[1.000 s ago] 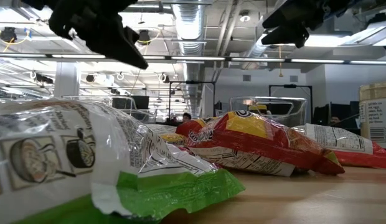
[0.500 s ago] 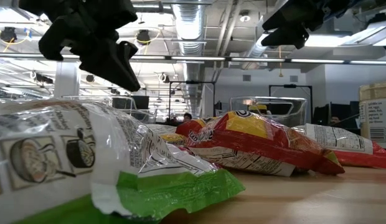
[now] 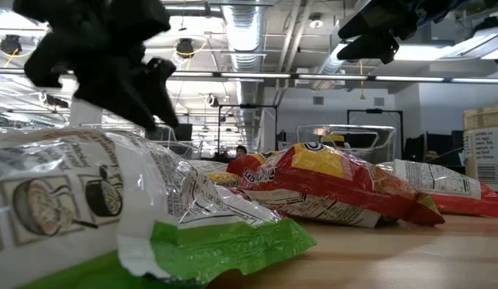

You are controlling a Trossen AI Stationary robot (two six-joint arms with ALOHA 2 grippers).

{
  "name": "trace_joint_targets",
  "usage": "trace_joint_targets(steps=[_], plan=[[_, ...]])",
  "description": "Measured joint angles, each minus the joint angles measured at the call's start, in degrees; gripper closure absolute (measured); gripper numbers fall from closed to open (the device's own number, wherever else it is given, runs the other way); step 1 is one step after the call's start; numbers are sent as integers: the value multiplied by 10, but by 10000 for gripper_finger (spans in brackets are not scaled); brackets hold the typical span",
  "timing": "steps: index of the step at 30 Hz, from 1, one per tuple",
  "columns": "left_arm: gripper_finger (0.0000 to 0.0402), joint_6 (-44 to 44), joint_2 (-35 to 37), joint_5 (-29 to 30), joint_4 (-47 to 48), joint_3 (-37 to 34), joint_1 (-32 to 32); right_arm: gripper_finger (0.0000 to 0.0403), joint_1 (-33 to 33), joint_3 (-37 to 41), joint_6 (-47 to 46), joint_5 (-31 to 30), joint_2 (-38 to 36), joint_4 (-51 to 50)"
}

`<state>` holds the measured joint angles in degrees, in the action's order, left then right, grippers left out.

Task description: Pick & Place Food Item

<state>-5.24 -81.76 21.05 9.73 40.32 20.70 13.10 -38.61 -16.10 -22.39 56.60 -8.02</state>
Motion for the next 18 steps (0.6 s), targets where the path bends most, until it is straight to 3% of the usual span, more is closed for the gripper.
trace_joint_targets(steps=[7,18], plan=[[195,-9,-60,16,-11,0,2,142,0,0,0,0,0,-1],[218,-10,-88,41,-12,0,2,142,0,0,0,-1,0,-1]])
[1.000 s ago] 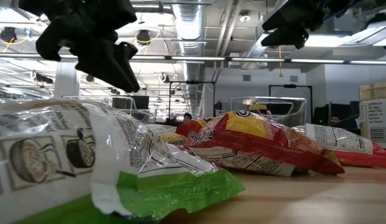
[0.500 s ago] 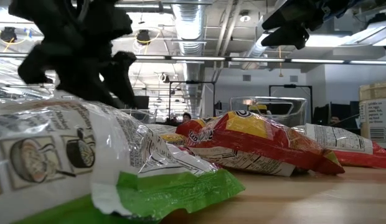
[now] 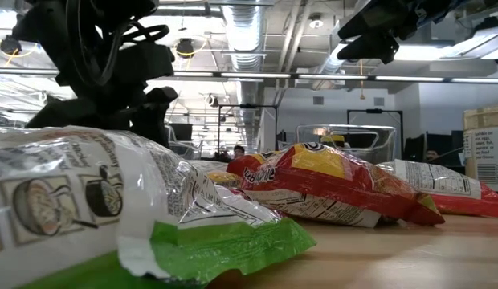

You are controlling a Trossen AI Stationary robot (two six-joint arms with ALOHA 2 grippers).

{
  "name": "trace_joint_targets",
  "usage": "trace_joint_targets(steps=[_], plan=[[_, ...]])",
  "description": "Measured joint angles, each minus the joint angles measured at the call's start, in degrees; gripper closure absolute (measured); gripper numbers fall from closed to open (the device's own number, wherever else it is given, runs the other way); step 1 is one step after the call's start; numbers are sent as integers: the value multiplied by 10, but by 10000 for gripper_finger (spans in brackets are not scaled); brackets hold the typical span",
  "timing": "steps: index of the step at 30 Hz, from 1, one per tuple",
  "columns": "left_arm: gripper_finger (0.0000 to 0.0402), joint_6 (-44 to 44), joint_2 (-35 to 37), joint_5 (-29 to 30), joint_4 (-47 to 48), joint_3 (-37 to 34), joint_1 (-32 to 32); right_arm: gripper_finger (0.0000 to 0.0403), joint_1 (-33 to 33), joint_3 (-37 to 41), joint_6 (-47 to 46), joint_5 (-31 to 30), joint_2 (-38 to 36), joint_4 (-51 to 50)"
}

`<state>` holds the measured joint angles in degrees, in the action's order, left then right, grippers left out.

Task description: Pick & Place Food Item

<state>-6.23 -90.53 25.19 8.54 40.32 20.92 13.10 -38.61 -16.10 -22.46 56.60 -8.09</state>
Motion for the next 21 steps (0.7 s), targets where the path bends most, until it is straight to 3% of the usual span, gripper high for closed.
trace_joint_targets(steps=[21], plan=[[327,5,0,5,0,0,0,142,0,0,0,-1,0,0]])
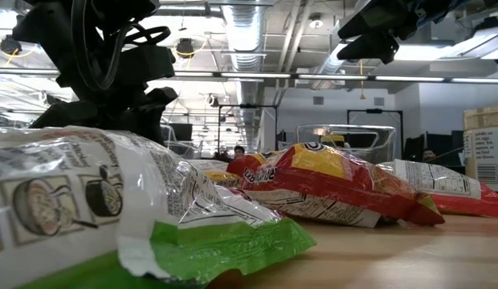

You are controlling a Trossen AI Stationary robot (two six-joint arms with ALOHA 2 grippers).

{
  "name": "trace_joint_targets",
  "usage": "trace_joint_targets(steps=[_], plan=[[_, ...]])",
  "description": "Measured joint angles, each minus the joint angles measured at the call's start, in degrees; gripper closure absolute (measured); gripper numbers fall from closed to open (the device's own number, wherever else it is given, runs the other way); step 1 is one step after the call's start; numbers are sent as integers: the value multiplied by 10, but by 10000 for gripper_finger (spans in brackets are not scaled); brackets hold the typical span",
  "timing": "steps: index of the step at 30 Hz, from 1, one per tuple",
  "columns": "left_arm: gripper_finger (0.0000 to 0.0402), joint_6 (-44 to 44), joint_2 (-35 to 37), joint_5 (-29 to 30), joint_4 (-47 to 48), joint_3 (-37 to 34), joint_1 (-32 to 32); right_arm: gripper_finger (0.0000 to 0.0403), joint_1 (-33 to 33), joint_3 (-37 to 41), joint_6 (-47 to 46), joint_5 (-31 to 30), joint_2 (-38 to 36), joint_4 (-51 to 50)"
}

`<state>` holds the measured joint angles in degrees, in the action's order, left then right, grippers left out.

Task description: Pick & Place Food Item

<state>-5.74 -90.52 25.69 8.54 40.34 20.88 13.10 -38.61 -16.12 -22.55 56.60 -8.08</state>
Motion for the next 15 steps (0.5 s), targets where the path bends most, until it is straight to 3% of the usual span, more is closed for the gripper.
trace_joint_targets(steps=[15], plan=[[397,1,0,0,0,0,0,142,0,0,0,0,0,0]])
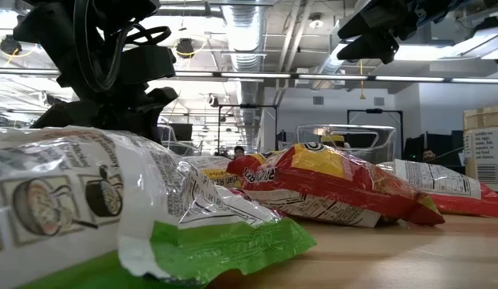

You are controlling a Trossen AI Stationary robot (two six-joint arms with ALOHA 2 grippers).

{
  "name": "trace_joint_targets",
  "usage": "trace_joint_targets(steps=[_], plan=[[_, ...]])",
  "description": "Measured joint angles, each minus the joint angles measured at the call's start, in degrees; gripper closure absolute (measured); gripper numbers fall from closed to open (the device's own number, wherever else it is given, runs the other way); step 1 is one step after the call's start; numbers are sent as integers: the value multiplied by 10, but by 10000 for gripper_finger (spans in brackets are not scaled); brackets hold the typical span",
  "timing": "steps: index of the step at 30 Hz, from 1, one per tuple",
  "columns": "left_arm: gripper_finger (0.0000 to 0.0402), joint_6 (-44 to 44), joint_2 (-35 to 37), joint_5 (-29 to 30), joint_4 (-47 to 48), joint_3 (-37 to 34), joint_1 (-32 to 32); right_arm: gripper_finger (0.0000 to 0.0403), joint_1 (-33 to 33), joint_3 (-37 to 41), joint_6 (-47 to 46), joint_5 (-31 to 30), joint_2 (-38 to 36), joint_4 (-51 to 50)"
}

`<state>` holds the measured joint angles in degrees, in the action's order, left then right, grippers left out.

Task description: Pick & Place Food Item

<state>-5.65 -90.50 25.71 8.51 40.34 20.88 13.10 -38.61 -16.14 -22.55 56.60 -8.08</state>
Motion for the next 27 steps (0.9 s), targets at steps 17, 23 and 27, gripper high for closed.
trace_joint_targets(steps=[17,23,27], plan=[[397,5,145,-1,-8,0,0,142,0,0,0,0,0,0],[400,3,238,0,-50,0,-2,142,0,0,0,0,0,0],[398,-3,298,14,-59,0,-8,142,0,0,0,0,0,0]])
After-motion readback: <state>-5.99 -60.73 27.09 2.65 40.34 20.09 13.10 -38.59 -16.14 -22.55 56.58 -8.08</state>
